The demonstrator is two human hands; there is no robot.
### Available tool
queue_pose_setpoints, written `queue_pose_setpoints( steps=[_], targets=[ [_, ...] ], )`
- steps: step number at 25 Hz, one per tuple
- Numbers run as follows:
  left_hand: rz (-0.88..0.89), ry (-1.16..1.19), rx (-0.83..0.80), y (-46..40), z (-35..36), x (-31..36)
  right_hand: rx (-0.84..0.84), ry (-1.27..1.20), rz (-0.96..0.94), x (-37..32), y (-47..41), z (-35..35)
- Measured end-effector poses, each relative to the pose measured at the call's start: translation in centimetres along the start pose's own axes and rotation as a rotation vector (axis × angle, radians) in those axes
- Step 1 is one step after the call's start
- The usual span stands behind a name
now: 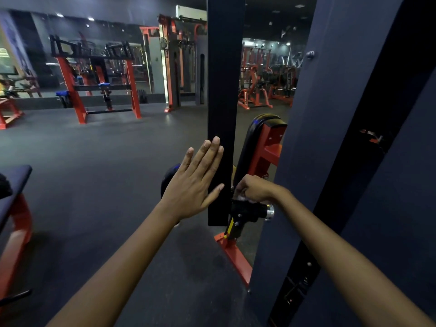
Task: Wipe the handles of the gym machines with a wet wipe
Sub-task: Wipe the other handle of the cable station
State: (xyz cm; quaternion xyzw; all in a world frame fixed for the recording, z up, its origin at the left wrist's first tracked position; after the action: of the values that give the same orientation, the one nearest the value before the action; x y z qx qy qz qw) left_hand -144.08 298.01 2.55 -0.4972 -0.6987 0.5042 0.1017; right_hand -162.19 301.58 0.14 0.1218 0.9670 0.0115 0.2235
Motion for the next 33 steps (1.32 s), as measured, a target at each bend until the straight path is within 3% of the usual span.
queue_pose_setpoints(
  steps=[5,12,23,25,27,31,33],
  targets=[
    [0.024,-0.033,0.008,0.0,-0.4,0.3,-0.144,0.043,0.087,3.5,1.2,-0.1],
    [0.010,-0.043,-0.014,0.0,-0.8,0.5,-0.032,0.142,0.159,4.5,2.7,-1.2],
    [0.015,-0.053,-0.044,0.1,-1.3,0.3,0.090,0.025,0.008,-1.0,0.5,1.1],
    [0.018,-0.056,-0.044,0.1,-1.4,0.2,0.169,-0.067,-0.033,-1.4,0.9,1.5],
    [0.022,-0.053,-0.045,0.1,-1.4,0.2,0.350,-0.169,-0.092,-1.2,2.6,1.7],
    [0.008,-0.041,-0.034,0.2,-1.3,0.3,1.030,-0.248,-0.285,-0.8,9.4,4.2],
    [-0.007,-0.015,-0.015,0.2,-1.2,0.3,1.076,-0.132,-0.291,-1.2,10.5,7.6]
  ],
)
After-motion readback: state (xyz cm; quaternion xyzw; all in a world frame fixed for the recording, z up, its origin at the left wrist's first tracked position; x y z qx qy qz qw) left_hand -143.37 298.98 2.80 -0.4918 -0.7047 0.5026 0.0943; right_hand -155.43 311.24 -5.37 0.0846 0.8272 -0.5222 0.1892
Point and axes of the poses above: each hand's wrist, its own y-axis away from the middle knuckle, its own z-axis out of the palm, x = y × z, the point moved 4 cm from there along -y, towards the middle knuckle, and after that the axes turned 7 degrees about x, right-handed, at the moved point
